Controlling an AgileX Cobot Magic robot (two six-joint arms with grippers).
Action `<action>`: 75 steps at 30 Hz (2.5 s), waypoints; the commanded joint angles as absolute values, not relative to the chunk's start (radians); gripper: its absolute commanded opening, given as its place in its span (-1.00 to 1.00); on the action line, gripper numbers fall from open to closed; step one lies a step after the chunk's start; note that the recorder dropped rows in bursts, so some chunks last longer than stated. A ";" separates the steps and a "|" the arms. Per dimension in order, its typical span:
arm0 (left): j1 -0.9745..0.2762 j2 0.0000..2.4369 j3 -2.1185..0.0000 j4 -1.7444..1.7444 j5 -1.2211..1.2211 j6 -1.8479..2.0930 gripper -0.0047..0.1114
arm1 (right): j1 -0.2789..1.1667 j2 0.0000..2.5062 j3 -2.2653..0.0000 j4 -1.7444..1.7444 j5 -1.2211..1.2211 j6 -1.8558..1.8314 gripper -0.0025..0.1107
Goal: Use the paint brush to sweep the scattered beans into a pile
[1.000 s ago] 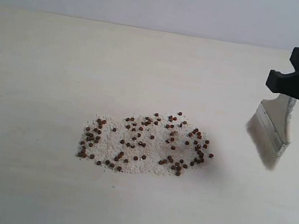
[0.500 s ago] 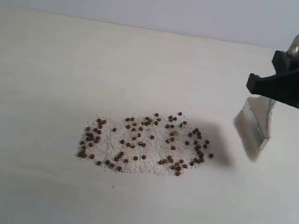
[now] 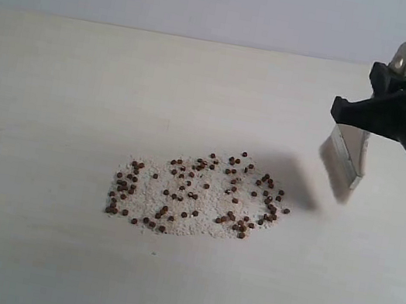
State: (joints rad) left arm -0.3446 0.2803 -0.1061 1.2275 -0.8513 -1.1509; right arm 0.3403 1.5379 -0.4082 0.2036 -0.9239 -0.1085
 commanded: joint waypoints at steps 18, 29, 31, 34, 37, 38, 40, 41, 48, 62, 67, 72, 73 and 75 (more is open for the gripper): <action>-0.348 0.275 -0.102 1.226 -0.847 -1.158 -0.92 | 0.380 1.549 -0.415 0.227 -0.929 -0.014 -0.96; -0.348 0.275 -0.102 1.228 -0.847 -1.156 -0.92 | 0.597 1.587 -0.415 0.552 -0.999 -0.232 -0.96; -0.348 0.275 -0.102 1.228 -0.847 -1.156 -0.92 | 0.599 1.609 -0.415 0.578 -1.031 -0.230 -0.96; -0.348 0.275 -0.102 1.230 -0.847 -1.156 -0.92 | 0.599 1.651 -0.415 0.588 -1.041 -0.202 -0.96; -0.348 0.275 -0.102 1.230 -0.847 -1.156 -0.92 | 0.599 1.684 -0.415 0.576 -1.041 -0.157 -0.96; -0.348 0.275 -0.102 1.230 -0.847 -1.156 -0.92 | 0.599 1.694 -0.415 0.569 -1.043 -0.137 -0.96; -0.348 0.275 -0.102 1.230 -0.847 -1.156 -0.92 | 0.605 1.710 -0.415 0.557 -1.045 -0.105 -0.96; -0.348 0.275 -0.102 1.230 -0.847 -1.156 -0.92 | 0.605 1.715 -0.415 0.547 -1.055 -0.093 -0.96; -0.348 0.275 -0.102 1.236 -0.847 -1.156 -0.92 | 0.605 1.723 -0.415 0.495 -1.053 0.007 -0.96; -0.348 0.275 -0.102 1.240 -0.847 -1.156 -0.92 | 0.605 1.723 -0.454 0.423 -0.989 0.096 -0.96; -0.348 0.275 -0.102 1.240 -0.847 -1.156 -0.92 | 0.605 1.723 -0.474 0.390 -0.979 0.136 -0.96; -0.348 0.275 -0.102 1.242 -0.847 -1.156 -0.92 | 0.605 1.723 -0.476 0.415 -0.970 0.118 -0.96; -0.348 0.275 -0.102 1.242 -0.847 -1.156 -0.92 | 0.605 1.723 -0.476 0.415 -0.970 0.113 -0.96; -0.348 0.275 -0.102 1.242 -0.847 -1.156 -0.92 | 0.605 1.717 -0.476 0.437 -0.975 0.080 -0.96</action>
State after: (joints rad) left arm -0.3446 0.2803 -0.1061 1.2425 -0.8513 -1.1509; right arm 0.6042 1.7221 -0.4716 0.4138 -0.9864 0.1190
